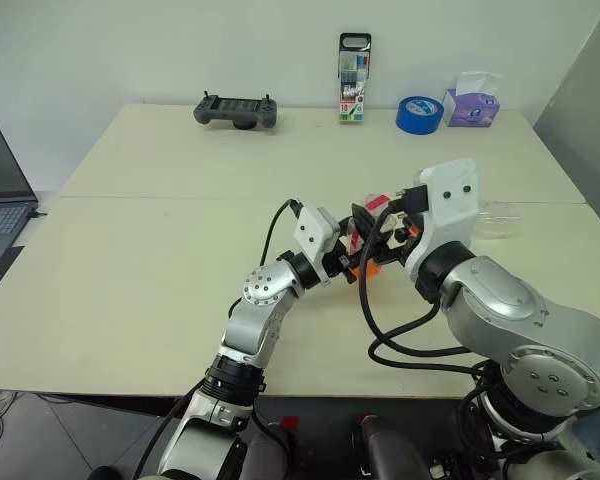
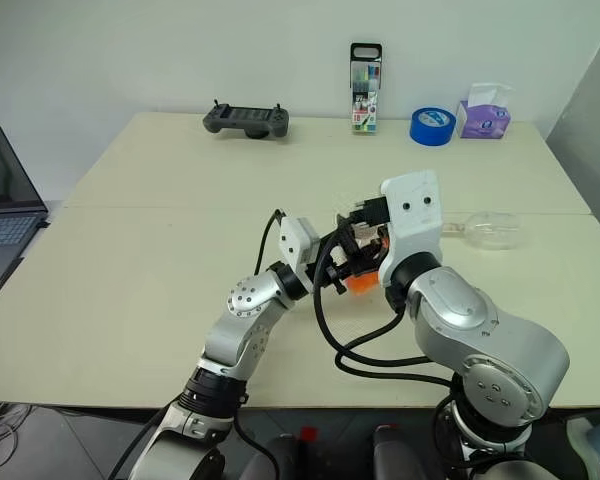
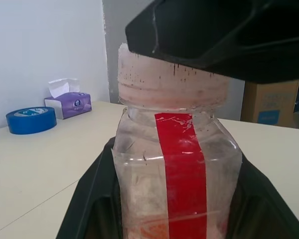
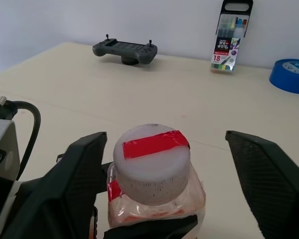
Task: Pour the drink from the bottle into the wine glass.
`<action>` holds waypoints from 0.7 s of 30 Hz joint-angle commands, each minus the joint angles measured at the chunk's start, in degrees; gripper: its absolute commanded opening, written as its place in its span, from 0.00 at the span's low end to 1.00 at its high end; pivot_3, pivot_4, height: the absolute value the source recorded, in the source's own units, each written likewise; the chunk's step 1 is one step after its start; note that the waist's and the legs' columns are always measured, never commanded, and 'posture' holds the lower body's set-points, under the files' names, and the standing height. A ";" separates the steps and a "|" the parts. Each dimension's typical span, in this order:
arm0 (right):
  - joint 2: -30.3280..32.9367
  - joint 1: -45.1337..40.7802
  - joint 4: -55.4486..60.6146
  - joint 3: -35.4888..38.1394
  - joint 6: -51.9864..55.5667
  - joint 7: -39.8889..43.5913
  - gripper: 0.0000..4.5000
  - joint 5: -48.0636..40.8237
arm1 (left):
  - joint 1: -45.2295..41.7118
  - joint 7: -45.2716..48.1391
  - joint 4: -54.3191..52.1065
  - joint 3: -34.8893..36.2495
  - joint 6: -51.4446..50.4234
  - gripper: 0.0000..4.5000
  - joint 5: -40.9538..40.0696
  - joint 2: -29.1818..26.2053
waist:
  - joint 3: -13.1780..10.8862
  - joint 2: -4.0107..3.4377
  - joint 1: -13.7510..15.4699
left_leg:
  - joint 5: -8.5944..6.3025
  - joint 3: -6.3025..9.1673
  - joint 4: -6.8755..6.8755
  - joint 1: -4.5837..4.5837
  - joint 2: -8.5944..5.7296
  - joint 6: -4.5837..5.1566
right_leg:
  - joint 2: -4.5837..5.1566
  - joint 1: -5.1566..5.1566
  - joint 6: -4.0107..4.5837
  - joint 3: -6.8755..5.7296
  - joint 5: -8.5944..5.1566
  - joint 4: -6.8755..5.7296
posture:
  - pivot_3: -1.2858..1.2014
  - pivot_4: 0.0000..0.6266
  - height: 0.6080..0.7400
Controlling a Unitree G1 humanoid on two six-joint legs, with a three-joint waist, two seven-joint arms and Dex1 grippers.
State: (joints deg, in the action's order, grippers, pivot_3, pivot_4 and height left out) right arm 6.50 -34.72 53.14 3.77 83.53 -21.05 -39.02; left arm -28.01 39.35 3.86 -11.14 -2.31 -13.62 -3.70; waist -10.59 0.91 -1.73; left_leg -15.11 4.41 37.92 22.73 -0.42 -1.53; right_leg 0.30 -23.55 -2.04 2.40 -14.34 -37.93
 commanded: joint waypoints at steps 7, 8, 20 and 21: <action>-0.60 -1.48 3.07 0.58 3.53 3.74 0.40 2.96 | -0.54 -0.61 -2.86 -0.70 1.50 0.41 0.21 0.63 | 0.00 0.00 -0.01 | 0.00 0.00 0.00 0.00 0.00 0.00 | 0.00 0.00 0.00 0.00 0.00 0.01 | 0.52 0.24 1.00; -0.67 -1.61 3.17 0.55 3.81 4.19 0.40 3.21 | -0.48 -0.68 -2.92 -0.71 1.50 0.41 0.23 0.64 | 0.00 0.00 -0.02 | 0.00 0.00 -0.01 0.00 0.00 0.00 | 0.00 0.00 0.00 0.00 0.00 0.01 | 0.52 0.24 1.00; 11.31 5.54 -2.64 3.70 -12.39 31.64 0.40 -2.52 | -0.63 -1.36 -2.33 -1.43 1.64 0.40 0.25 1.25 | -0.01 0.00 0.19 | -0.01 0.00 0.00 0.08 -0.06 0.01 | 0.04 0.09 -0.01 -0.14 0.00 0.25 | 0.52 0.24 1.00; 13.98 6.75 -5.59 4.03 -15.96 37.62 0.40 -3.14 | -0.73 -1.24 -2.22 -1.80 1.76 0.40 0.25 1.46 | -0.01 0.00 0.10 | -0.01 -0.04 -0.01 0.07 -0.07 0.02 | 0.05 0.10 -0.01 -0.09 0.00 0.28 | 0.52 0.24 1.00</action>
State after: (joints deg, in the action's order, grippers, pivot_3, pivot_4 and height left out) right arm 18.99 -29.05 49.22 8.15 72.91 6.94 -38.48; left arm -27.56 38.87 3.84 -13.38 -1.91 -12.90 -3.33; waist -10.59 0.91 -1.63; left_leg -15.13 4.32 37.90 22.81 -0.49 -1.51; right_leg 0.35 -23.46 -2.06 2.36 -14.34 -37.64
